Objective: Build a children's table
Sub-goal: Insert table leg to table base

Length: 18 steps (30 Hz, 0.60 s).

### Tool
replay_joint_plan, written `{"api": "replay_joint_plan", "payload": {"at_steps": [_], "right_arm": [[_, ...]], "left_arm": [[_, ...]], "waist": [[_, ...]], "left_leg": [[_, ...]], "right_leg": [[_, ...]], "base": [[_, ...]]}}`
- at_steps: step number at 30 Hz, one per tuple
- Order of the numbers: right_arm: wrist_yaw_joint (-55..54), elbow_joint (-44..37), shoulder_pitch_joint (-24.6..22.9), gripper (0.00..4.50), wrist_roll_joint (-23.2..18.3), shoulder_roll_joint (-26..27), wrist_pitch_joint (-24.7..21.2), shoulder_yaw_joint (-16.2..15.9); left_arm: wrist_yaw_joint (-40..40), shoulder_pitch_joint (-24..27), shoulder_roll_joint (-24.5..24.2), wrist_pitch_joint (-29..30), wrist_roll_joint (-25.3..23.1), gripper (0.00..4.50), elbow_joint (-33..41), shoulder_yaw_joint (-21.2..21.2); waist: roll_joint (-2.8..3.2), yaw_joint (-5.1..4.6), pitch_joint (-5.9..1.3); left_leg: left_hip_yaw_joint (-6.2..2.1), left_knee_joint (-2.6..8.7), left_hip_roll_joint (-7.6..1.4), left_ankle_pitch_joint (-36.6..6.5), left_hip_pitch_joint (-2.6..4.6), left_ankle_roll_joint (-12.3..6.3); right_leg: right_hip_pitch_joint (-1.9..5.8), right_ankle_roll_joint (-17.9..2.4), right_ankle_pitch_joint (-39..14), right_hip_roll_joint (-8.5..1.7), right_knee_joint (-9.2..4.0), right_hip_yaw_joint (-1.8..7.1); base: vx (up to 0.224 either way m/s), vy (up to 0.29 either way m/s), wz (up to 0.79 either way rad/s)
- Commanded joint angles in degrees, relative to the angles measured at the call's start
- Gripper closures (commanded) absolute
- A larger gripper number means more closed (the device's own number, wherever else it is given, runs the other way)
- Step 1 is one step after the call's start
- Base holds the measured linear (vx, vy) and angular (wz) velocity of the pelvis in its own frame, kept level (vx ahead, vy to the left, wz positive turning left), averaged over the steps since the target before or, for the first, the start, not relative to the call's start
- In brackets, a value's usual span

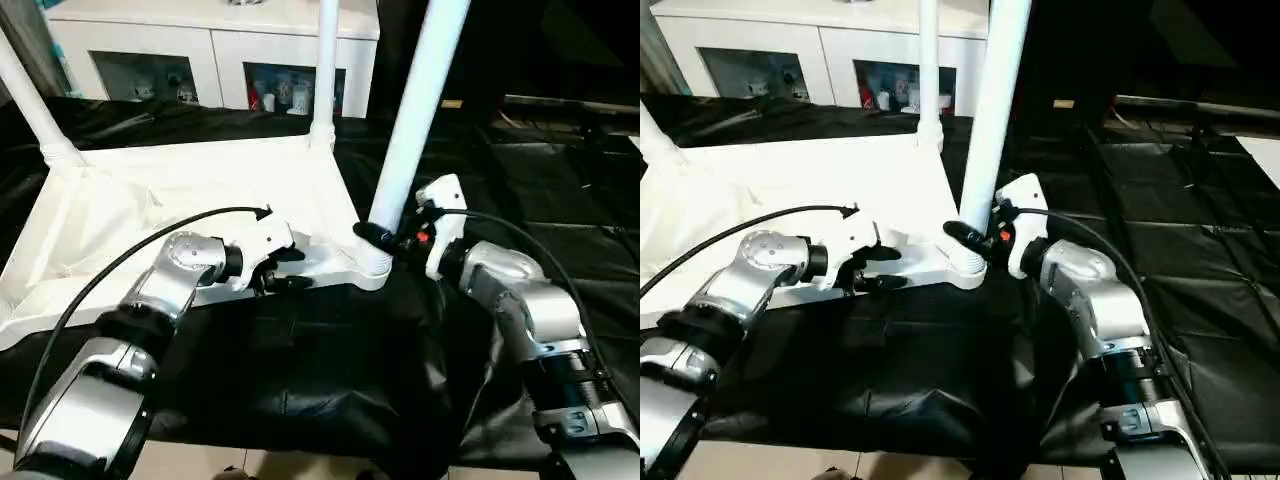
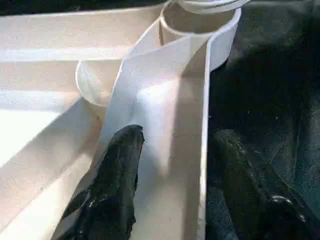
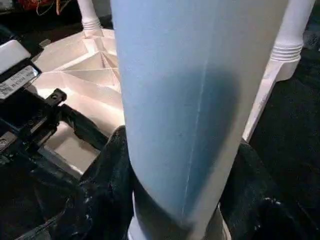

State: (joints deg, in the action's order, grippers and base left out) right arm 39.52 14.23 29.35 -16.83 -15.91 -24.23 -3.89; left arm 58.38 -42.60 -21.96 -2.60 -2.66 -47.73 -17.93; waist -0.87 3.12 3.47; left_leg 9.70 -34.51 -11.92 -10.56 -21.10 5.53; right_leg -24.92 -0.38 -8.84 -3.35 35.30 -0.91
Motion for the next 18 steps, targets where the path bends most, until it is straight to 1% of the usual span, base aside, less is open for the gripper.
{"api": "replay_joint_plan", "payload": {"at_steps": [1, 2, 3, 4, 5, 6, 7, 8, 9, 10, 11, 12, 14, 16, 17, 18], "right_arm": [[0.0, -1.36, 0.2, 2.63, 0.17, -0.1, 0.27, 0.18], [0.03, -1.56, 0.09, 2.63, 0.14, -0.12, 0.2, 0.14], [0.06, -2.07, -0.27, 2.63, 0.08, -0.27, 0.09, 0.03], [0.07, -2.26, -0.42, 2.63, 0.06, -0.34, 0.06, -0.02], [0.07, -2.36, -0.49, 2.63, 0.06, -0.38, 0.04, -0.04], [0.09, -2.56, -0.64, 2.63, 0.02, -0.45, -0.03, -0.06], [0.21, -2.81, -0.81, 2.63, -0.01, -0.56, -0.09, -0.05], [0.27, -2.86, -0.85, 2.63, 0.02, -0.61, -0.08, -0.03], [0.31, -2.89, -0.87, 2.63, 0.03, -0.64, -0.09, -0.01], [0.35, -2.91, -0.89, 2.63, 0.03, -0.67, -0.09, 0.01], [0.41, -2.95, -0.92, 2.63, 0.06, -0.72, -0.08, 0.05], [0.49, -3.01, -0.97, 2.63, 0.11, -0.81, -0.03, 0.12], [0.54, -3.06, -0.99, 2.63, 0.19, -0.88, 0.02, 0.19], [0.54, -3.14, -1.04, 2.63, 0.2, -0.94, 0.03, 0.22], [0.63, -3.29, -1.02, 2.63, 0.1, -1.13, -0.07, 0.35], [0.69, -3.35, -1.03, 2.63, 0.07, -1.21, -0.08, 0.39]], "left_arm": [[-0.16, -1.26, 0.21, -0.47, -0.52, 2.28, -0.83, -0.38], [-0.14, -1.63, 0.4, -0.87, -0.57, 2.33, -1.51, -0.27], [0.15, -2.67, 0.82, -2.32, -1.21, 2.45, -3.57, -0.34], [0.25, -3.05, 0.94, -2.93, -1.55, 2.45, -4.36, -0.42], [0.3, -3.24, 1.01, -3.23, -1.71, 2.59, -4.75, -0.46], [0.45, -3.68, 1.15, -3.73, -2.04, 2.68, -5.6, -0.55], [0.89, -4.35, 1.43, -3.99, -2.26, 2.71, -6.75, -0.6], [0.89, -4.76, 1.59, -4.2, -2.41, 2.78, -7.4, -0.61], [0.96, -4.94, 1.69, -4.2, -2.41, 2.91, -7.68, -0.59], [1.01, -5.07, 1.76, -4.2, -2.4, 3.13, -7.87, -0.58], [1.28, -5.38, 1.88, -4.4, -2.56, 3.18, -8.39, -0.72], [2.01, -5.7, 2.09, -4.37, -2.68, 3.25, -9.03, -0.98], [2.78, -5.92, 2.2, -4.31, -2.99, 3.49, -9.62, -1.43], [2.95, -6.19, 2.35, -4.84, -3.34, 3.58, -10.41, -1.49], [3.48, -6.62, 2.8, -5.02, -3.41, 3.64, -11.7, -1.31], [3.67, -6.85, 2.98, -5.28, -3.57, 3.69, -12.29, -1.26]], "waist": [[0.32, 0.03, -4.85], [0.22, 0.03, -4.88], [0.42, 0.06, -4.85], [0.48, -0.01, -4.84], [0.37, 0.08, -4.88], [0.47, 0.1, -4.84], [0.66, 0.1, -4.85], [0.6, 0.08, -4.81], [0.54, 0.08, -4.84], [0.57, 0.09, -4.86], [0.76, 0.11, -4.85], [0.75, 0.09, -4.85], [0.94, 0.09, -4.86], [0.85, 0.03, -4.89], [1.19, 0.03, -4.91], [1.07, 0.0, -4.91]], "left_leg": [[0.59, 3.34, 0.18, -7.32, 0.32, -0.99], [0.58, 3.36, 0.13, -7.37, 0.34, -0.97], [0.55, 3.37, 0.13, -7.46, 0.36, -0.97], [0.59, 3.33, 0.28, -7.7, 0.35, -1.01], [0.52, 3.36, 0.22, -7.78, 0.38, -0.95], [0.49, 3.39, 0.23, -7.9, 0.37, -0.97], [0.47, 3.39, 0.15, -8.21, 0.41, -0.75], [0.49, 3.39, 0.22, -8.43, 0.4, -0.72], [0.5, 3.37, 0.24, -8.64, 0.41, -0.71], [0.46, 3.39, 0.19, -8.83, 0.4, -0.59], [0.42, 3.39, 0.17, -8.88, 0.43, -0.54], [0.42, 3.39, 0.19, -9.04, 0.43, -0.47], [0.41, 3.39, 0.21, -9.39, 0.48, -0.36], [0.41, 3.39, 0.19, -9.25, 0.45, -0.45], [0.4, 3.35, 0.26, -9.07, 0.45, -0.48], [0.44, 3.35, 0.28, -9.15, 0.47, -0.57]], "right_leg": [[4.55, -12.75, -5.46, -2.5, -3.3, 1.39], [4.57, -12.98, -5.18, -2.5, -3.27, 1.39], [4.54, -13.09, -5.14, -2.49, -3.26, 1.39], [4.59, -12.93, -5.2, -2.37, -3.44, 1.37], [4.68, -12.93, -5.16, -2.48, -3.42, 1.37], [4.64, -12.91, -5.36, -2.47, -3.47, 1.36], [4.64, -13.13, -5.28, -2.53, -3.42, 1.38], [4.64, -13.21, -5.28, -2.46, -3.46, 1.34], [4.69, -13.25, -5.42, -2.46, -3.49, 1.34], [4.73, -13.34, -5.57, -2.53, -3.48, 1.35], [4.69, -13.39, -5.62, -2.52, -3.46, 1.33], [4.7, -13.38, -5.9, -2.53, -3.52, 1.35], [4.69, -13.5, -5.91, -2.5, -3.54, 1.35], [4.73, -13.75, -5.05, -2.43, -3.52, 1.32], [4.72, -13.93, -4.48, -2.42, -3.48, 1.32], [4.73, -13.96, -4.4, -2.38, -3.58, 1.3]], "base": [[0.0, 0.0, 0.0], [0.0, 0.0, 0.0], [0.0, 0.0, 0.0], [0.0, 0.0, 0.0], [0.0, 0.0, 0.0], [0.0, 0.0, 0.0], [0.0, 0.0, 0.0], [0.0, 0.0, 0.0], [0.0, 0.0, 0.0], [0.0, 0.0, 0.0], [0.0, 0.0, 0.0], [0.0, 0.0, 0.0], [0.0, 0.0, 0.0], [0.0, 0.0, 0.0], [0.0, 0.0, 0.0], [0.0, 0.0, 0.0]]}}
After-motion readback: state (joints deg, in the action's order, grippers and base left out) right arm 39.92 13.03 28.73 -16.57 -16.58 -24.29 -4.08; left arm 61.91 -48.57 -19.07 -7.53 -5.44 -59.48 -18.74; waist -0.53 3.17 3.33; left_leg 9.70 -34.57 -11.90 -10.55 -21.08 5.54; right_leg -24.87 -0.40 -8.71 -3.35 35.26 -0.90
